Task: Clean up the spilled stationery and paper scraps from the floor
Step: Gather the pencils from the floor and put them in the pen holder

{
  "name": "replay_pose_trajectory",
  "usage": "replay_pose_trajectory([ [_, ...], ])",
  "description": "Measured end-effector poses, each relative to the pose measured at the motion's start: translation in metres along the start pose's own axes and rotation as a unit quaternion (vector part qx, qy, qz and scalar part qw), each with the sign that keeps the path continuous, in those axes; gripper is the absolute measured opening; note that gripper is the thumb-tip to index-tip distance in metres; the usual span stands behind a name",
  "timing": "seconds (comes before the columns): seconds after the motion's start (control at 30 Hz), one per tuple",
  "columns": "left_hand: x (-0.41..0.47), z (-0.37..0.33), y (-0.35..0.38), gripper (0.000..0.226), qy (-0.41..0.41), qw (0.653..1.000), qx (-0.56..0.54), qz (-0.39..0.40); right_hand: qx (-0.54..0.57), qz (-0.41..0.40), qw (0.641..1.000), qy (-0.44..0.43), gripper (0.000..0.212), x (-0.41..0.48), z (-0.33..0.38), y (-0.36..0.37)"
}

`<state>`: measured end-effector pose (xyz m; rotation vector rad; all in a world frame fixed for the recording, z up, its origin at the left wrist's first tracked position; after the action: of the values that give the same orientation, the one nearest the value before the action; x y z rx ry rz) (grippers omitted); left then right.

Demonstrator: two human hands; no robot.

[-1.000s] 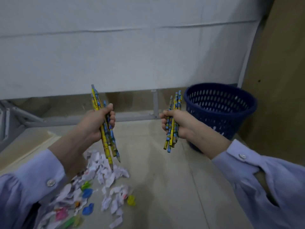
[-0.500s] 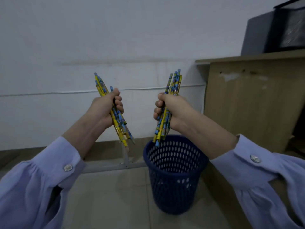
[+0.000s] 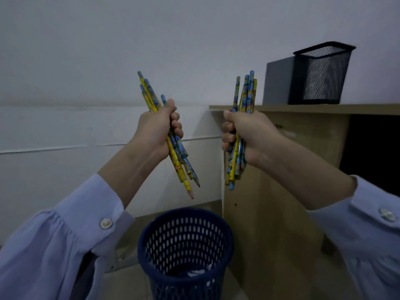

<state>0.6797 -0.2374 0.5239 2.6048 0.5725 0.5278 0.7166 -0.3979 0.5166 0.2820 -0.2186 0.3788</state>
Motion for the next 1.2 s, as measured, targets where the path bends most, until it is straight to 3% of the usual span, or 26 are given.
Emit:
replay_pose_trajectory([
  [0.27,0.042,-0.019,0.085,0.024,0.041,0.995,-0.006,0.096,-0.124,-0.034,0.985,-0.116,0.005,0.021,0.065,-0.025],
  [0.4,0.06,-0.042,0.126,0.022,0.073,0.99,-0.024,0.12,-0.203,-0.054,0.954,-0.216,0.003,0.028,0.132,-0.028],
  [0.57,0.074,-0.079,0.174,0.02,0.087,0.986,-0.034,0.14,-0.223,-0.106,0.93,-0.273,0.002,0.04,0.224,-0.049],
  [0.87,0.09,-0.115,0.241,0.018,0.14,0.983,-0.05,0.111,-0.194,-0.226,0.917,-0.264,0.004,0.07,0.303,-0.134],
  [1.2,0.124,-0.109,0.302,0.018,0.152,0.979,-0.104,0.091,-0.088,-0.188,0.952,-0.225,0.006,0.127,0.289,-0.166],
])
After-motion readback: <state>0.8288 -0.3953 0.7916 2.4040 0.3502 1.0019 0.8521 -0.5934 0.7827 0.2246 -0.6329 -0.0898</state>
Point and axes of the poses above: each hand's wrist, its own x-axis towards the middle knuckle, its own y-axis out of the palm, z = x × y, the point moved 9 cm from there along x, towards the middle knuckle, and after that the axes turned 3 degrees about -y, right-handed, at the moved point
